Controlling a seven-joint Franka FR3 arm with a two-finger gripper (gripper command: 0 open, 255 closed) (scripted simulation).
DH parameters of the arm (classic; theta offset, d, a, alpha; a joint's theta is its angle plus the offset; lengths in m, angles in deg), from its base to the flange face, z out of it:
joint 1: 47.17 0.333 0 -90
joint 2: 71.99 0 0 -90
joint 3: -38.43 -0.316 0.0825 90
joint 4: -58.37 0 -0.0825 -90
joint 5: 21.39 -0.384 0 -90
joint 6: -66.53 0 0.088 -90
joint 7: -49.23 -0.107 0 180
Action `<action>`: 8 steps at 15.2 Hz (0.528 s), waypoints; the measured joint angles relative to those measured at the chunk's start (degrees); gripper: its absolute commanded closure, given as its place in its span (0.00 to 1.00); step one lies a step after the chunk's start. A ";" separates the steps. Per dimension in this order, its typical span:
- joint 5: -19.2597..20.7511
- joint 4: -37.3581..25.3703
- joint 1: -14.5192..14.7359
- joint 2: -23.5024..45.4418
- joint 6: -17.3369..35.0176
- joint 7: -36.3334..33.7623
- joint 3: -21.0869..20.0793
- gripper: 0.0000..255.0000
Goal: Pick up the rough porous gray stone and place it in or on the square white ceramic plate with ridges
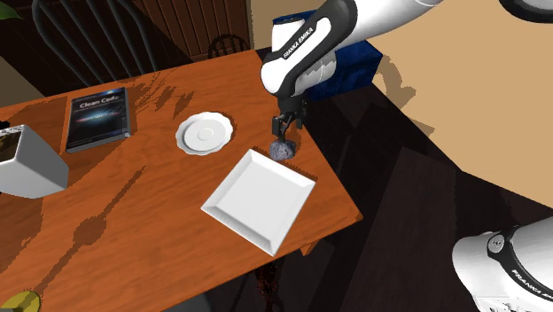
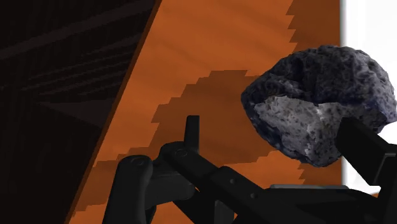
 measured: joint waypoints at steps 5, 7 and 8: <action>-0.29 -0.62 0.14 2.29 2.18 -0.28 0.05 0.00; -0.35 -0.27 0.24 2.20 2.47 -0.32 0.04 0.00; -0.34 -0.57 0.23 2.39 2.27 -0.32 0.05 0.00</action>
